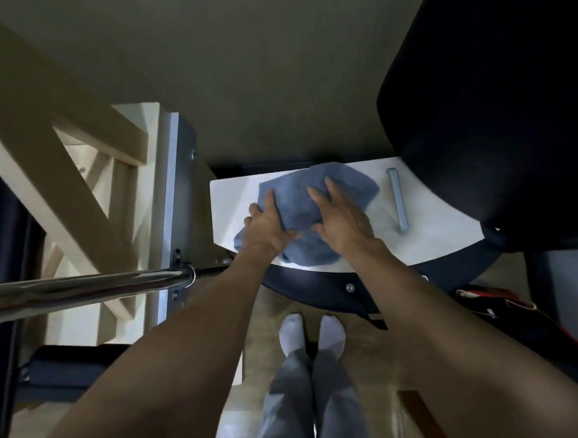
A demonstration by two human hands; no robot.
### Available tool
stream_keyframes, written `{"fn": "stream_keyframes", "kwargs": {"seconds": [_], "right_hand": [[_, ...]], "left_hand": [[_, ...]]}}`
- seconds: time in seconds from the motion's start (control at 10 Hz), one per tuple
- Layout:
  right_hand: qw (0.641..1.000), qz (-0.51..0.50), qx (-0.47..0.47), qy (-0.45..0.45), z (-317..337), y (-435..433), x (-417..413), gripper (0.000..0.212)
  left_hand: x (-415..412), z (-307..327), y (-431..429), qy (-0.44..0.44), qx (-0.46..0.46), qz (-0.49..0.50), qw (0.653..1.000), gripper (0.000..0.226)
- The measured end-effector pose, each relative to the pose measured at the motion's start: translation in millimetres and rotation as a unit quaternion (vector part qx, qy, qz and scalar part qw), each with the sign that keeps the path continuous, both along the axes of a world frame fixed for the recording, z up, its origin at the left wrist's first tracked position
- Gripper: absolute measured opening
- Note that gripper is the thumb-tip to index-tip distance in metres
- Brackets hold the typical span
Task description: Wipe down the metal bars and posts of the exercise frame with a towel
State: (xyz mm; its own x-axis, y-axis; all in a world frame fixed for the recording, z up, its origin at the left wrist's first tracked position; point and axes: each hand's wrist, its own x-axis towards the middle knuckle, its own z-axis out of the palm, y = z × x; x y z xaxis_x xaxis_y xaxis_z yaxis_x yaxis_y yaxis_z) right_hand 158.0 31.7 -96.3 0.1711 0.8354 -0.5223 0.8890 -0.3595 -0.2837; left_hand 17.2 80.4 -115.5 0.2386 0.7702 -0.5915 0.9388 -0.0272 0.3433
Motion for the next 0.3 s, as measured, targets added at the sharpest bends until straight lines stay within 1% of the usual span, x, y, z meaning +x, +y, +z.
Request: {"fn": "stream_keyframes", "kwargs": {"seconds": [0.1, 0.2, 0.3], "right_hand": [[0.999, -0.024, -0.012, 0.042, -3.1, 1.1, 3.9, 0.073], [0.995, -0.047, 0.029, 0.082, 11.0, -2.0, 9.2, 0.063], [0.984, -0.102, 0.097, 0.106, 45.8, -9.6, 15.2, 0.051]], "left_hand": [[2.7, 8.5, -4.1, -0.023, 0.041, 0.005, 0.999, 0.083], [-1.5, 30.2, -1.4, -0.038, 0.061, 0.044, 0.996, 0.058], [-3.3, 67.8, 5.2, -0.076, 0.067, 0.092, 0.991, 0.036]]}}
